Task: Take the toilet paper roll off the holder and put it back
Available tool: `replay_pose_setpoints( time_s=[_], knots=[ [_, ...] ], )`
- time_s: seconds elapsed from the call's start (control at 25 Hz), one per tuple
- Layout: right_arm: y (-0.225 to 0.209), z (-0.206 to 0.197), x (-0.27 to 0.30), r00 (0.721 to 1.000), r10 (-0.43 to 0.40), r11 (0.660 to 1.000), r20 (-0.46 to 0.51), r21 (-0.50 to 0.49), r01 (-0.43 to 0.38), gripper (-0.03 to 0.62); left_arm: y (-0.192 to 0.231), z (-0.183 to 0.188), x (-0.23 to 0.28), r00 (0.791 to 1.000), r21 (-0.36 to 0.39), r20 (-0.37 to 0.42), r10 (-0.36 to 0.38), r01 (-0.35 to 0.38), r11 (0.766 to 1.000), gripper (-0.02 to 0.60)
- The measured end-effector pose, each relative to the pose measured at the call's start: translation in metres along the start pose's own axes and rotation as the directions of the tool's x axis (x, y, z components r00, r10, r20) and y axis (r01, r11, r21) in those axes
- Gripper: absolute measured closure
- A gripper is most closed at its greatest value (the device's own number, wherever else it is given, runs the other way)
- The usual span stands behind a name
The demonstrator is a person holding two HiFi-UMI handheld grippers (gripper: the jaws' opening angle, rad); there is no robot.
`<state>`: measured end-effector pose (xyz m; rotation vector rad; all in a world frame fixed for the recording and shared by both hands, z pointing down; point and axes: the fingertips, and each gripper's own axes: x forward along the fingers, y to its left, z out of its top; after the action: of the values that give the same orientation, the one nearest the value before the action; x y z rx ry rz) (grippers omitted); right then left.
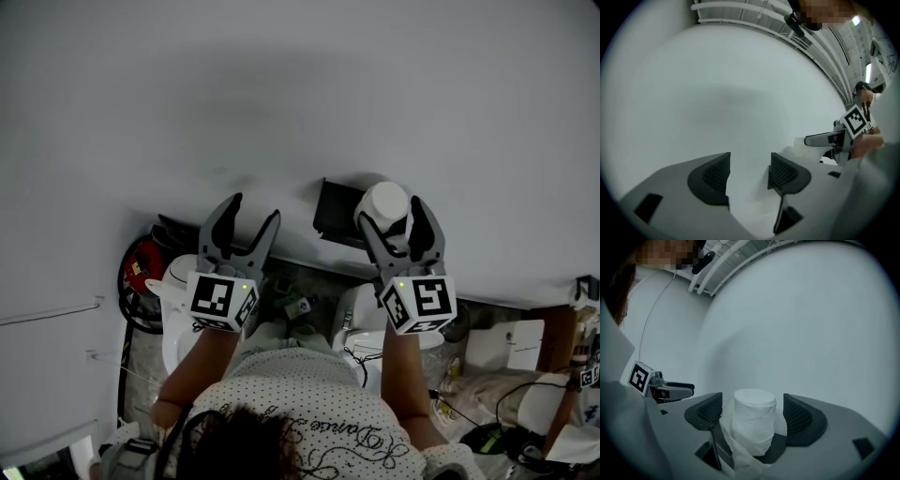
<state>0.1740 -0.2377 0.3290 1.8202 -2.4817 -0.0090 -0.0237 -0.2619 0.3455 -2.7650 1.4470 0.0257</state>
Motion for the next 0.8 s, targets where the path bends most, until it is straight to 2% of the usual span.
replay_pose_setpoints(
  time_s=[0.32,0.64,0.8],
  knots=[
    [0.003,-0.012,0.012,0.999,0.014,1.0,-0.033,-0.002,-0.014,0.228,0.007,-0.004,-0.004,1.0,0.005,-0.004,0.018,-0.018,1.0,0.324],
    [-0.005,-0.014,0.011,0.999,-0.024,1.0,-0.034,-0.005,0.024,0.295,0.008,-0.006,-0.008,1.0,0.004,-0.01,0.022,-0.021,1.0,0.324],
    [-0.007,-0.015,0.011,0.999,-0.028,1.0,-0.035,-0.007,0.028,0.298,0.007,-0.007,-0.008,1.0,0.003,-0.01,0.021,-0.021,1.0,0.324]
  ],
)
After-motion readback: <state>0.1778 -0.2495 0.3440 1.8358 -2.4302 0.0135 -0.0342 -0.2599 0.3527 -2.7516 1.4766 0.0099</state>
